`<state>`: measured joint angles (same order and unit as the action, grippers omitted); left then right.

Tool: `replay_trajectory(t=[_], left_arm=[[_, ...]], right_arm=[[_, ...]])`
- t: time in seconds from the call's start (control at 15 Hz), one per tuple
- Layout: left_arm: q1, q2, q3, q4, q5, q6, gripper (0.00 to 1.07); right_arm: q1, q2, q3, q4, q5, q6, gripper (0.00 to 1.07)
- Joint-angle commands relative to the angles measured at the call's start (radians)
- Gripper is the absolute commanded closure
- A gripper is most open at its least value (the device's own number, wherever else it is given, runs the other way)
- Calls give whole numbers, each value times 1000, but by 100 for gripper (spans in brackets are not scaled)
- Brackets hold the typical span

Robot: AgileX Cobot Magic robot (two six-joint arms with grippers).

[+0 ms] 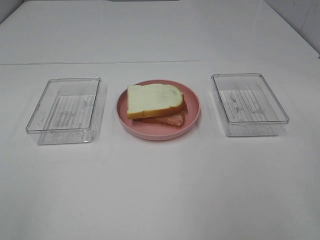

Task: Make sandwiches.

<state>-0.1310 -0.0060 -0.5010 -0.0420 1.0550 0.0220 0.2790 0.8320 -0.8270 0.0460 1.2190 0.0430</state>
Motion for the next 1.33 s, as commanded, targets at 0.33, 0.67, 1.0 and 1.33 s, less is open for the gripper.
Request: replay_trajectory(t=[0.33, 0.67, 1.0, 1.33], left_arm=[[2, -19, 2, -36, -9, 46, 30], [2, -19, 2, -36, -9, 45, 30], [2, -19, 2, -36, -9, 45, 30], [2, -19, 2, -36, -9, 45, 30]], right_arm=[[0, -475, 208, -5, -55, -97, 32], [0, -691, 315, 48, -156, -185, 32], [0, -692, 320, 60, -154, -182, 32], [0, -692, 320, 60, -154, -182, 32]])
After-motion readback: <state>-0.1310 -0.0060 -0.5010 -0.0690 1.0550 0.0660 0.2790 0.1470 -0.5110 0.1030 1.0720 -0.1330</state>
